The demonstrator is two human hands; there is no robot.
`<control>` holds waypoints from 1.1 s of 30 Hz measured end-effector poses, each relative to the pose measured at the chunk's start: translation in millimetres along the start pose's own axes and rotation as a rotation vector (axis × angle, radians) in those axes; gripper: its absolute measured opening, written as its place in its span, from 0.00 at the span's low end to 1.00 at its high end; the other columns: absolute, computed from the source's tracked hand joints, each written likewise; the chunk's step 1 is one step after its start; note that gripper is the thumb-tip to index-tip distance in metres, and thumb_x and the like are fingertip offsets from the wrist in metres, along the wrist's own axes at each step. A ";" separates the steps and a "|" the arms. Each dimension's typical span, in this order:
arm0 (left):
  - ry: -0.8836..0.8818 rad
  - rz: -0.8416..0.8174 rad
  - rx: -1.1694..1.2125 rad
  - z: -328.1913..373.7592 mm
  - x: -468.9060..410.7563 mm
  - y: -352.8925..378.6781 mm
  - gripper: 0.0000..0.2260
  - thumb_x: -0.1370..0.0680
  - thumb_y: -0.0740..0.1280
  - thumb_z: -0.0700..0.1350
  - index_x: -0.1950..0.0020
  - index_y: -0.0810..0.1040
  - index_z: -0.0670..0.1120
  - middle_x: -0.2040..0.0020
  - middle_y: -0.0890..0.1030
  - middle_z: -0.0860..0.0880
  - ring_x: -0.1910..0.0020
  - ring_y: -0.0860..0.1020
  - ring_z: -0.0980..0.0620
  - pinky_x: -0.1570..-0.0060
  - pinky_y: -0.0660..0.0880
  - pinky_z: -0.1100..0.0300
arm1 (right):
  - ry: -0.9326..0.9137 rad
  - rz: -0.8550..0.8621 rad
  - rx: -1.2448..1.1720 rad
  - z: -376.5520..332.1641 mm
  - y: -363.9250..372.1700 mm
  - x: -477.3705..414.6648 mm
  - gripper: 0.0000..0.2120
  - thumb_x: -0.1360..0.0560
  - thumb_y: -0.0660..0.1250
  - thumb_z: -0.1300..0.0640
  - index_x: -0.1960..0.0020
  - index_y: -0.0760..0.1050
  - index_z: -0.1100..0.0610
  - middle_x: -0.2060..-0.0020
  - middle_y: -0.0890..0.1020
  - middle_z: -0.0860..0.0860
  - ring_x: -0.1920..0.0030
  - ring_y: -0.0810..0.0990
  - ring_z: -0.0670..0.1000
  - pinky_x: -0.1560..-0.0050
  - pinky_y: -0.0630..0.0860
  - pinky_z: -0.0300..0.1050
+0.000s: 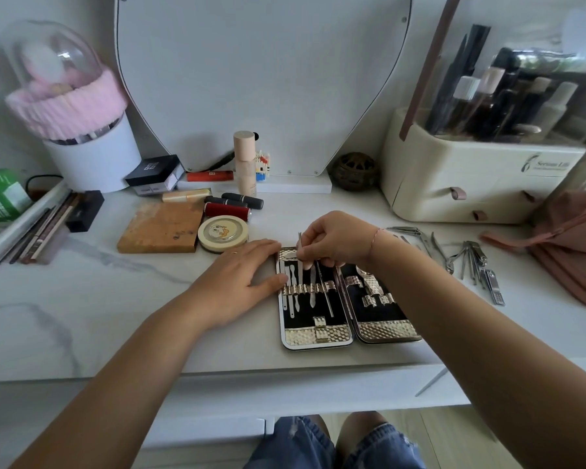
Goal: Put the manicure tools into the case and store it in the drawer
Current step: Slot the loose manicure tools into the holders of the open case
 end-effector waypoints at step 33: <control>-0.002 -0.004 -0.001 7.3 2.6 -3.9 0.29 0.25 0.57 0.64 0.28 0.62 0.51 0.27 0.63 0.54 0.29 0.60 0.56 0.34 0.54 0.65 | -0.402 0.229 0.768 17.9 12.6 37.2 0.29 0.29 0.41 0.34 0.37 0.71 0.37 0.54 0.62 0.45 0.51 0.62 0.46 0.52 0.54 0.44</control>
Point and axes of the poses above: each hand's wrist, its own x-axis away from the middle knuckle, its own y-axis out of the palm, z = x × y, the point moved 4 cm from there along -x, towards the middle knuckle
